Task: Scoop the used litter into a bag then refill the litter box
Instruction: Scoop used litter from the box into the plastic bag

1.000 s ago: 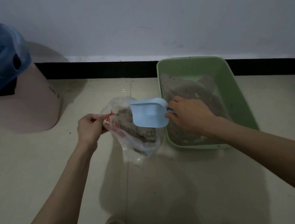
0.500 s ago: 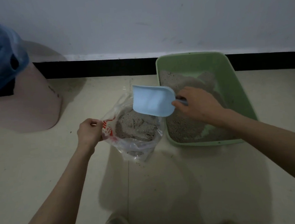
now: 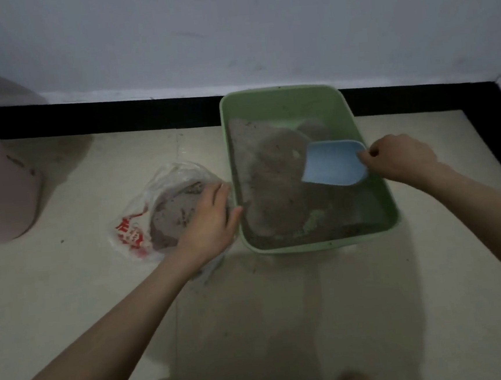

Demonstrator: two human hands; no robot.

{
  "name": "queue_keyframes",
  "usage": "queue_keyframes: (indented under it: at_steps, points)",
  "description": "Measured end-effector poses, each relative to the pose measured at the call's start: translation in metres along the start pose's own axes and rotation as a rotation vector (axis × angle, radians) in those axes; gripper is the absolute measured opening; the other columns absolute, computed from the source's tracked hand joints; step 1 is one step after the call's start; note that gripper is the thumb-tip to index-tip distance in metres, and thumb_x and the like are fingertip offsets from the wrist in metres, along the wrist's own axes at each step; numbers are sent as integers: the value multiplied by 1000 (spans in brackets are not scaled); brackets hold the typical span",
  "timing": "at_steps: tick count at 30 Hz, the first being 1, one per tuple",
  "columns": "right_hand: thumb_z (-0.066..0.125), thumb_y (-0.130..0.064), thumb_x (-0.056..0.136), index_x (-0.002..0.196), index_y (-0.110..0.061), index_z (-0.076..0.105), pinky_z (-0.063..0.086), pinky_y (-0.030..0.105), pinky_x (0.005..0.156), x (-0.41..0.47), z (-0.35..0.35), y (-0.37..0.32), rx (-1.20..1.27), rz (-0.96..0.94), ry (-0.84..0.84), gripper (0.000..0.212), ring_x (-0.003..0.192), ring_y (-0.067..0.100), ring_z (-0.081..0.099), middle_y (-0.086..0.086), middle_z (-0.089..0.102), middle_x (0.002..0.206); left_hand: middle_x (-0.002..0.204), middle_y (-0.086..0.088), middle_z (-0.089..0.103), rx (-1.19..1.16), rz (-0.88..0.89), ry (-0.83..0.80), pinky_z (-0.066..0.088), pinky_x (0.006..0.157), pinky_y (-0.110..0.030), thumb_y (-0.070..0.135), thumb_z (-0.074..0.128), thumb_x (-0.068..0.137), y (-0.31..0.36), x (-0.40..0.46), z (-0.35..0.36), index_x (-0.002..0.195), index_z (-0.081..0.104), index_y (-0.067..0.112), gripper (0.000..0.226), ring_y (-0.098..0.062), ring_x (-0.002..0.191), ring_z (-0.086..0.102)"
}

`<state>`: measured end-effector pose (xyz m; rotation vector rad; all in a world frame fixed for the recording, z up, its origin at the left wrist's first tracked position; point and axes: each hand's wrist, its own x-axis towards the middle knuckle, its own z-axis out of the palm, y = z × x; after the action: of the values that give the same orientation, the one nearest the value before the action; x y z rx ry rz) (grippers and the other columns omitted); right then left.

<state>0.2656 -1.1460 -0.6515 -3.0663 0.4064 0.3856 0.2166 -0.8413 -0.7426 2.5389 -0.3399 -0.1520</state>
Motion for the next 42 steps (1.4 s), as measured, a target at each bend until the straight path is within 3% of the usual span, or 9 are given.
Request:
queue_keyframes:
  at_steps: [3, 7, 10, 14, 19, 27, 34, 38, 42]
  points:
    - [39, -29, 96, 106, -7, 61, 36, 28, 69, 1, -11, 3, -417, -54, -31, 32, 93, 29, 61, 13, 63, 105, 155, -18, 5, 40, -37, -89, 7, 117, -35, 36, 34, 98, 10, 15, 24, 147, 11, 0, 65, -29, 144, 4]
    - [46, -17, 93, 103, -14, 63, 34, 29, 71, 1, -4, -20, -782, -207, -32, 20, 103, 23, 61, 4, 63, 111, 156, -13, -13, 124, -91, -64, 4, 119, -38, 40, 27, 98, 14, 23, 42, 147, -2, 2, 68, -25, 144, -10]
    - [46, -13, 93, 83, -17, 60, 37, 28, 71, -3, 9, -33, -895, -342, -86, 17, 97, 23, 63, 2, 65, 105, 155, -8, -20, 152, -111, -37, 0, 118, -35, 41, 23, 98, 15, 21, 46, 147, -10, 6, 68, -20, 143, -16]
    - [47, -20, 94, 102, -16, 63, 38, 28, 67, -13, 13, -33, -898, -502, -213, 19, 99, 20, 62, 0, 65, 107, 154, -6, -22, 151, -123, -29, -1, 118, -36, 43, 19, 98, 13, 20, 48, 146, -14, 8, 68, -14, 139, -22]
    - [45, -30, 92, 98, -14, 60, 38, 29, 67, -10, 1, -13, -721, -265, -289, 23, 77, 22, 54, 1, 58, 82, 156, -8, -15, 112, -118, -17, 2, 118, -37, 40, 23, 99, 14, 20, 49, 148, -7, 7, 66, -18, 143, -13]
    - [49, -30, 88, 63, -9, 43, 36, 25, 55, -8, 13, -34, -479, -382, -234, 33, 56, 19, 45, 0, 41, 59, 157, -7, -14, 80, -116, -7, 3, 119, -36, 39, 22, 99, 12, 20, 49, 148, -6, 7, 64, -17, 144, -12]
    - [52, -27, 93, 65, -6, 47, 36, 20, 39, -7, 56, -49, 317, 5, -684, 36, 42, 18, 46, 9, 48, 56, 156, -4, -15, 59, -133, 6, -1, 117, -32, 39, 21, 99, 13, 19, 49, 148, -8, 10, 64, -14, 143, -13]
    - [54, -26, 94, 62, -7, 41, 30, 21, 40, -4, 58, -51, 591, 140, -545, 39, 39, 16, 42, 6, 43, 51, 156, -5, -14, 74, -143, 1, -1, 118, -32, 38, 20, 99, 13, 20, 49, 148, -7, 9, 63, -15, 143, -13]
    - [52, -34, 94, 52, -9, 41, 32, 21, 40, 9, 35, -41, 515, 92, -290, 49, 32, 14, 41, 1, 42, 30, 157, -5, -14, 83, -141, 1, 1, 118, -34, 39, 18, 98, 12, 20, 50, 148, -7, 9, 63, -15, 144, -13]
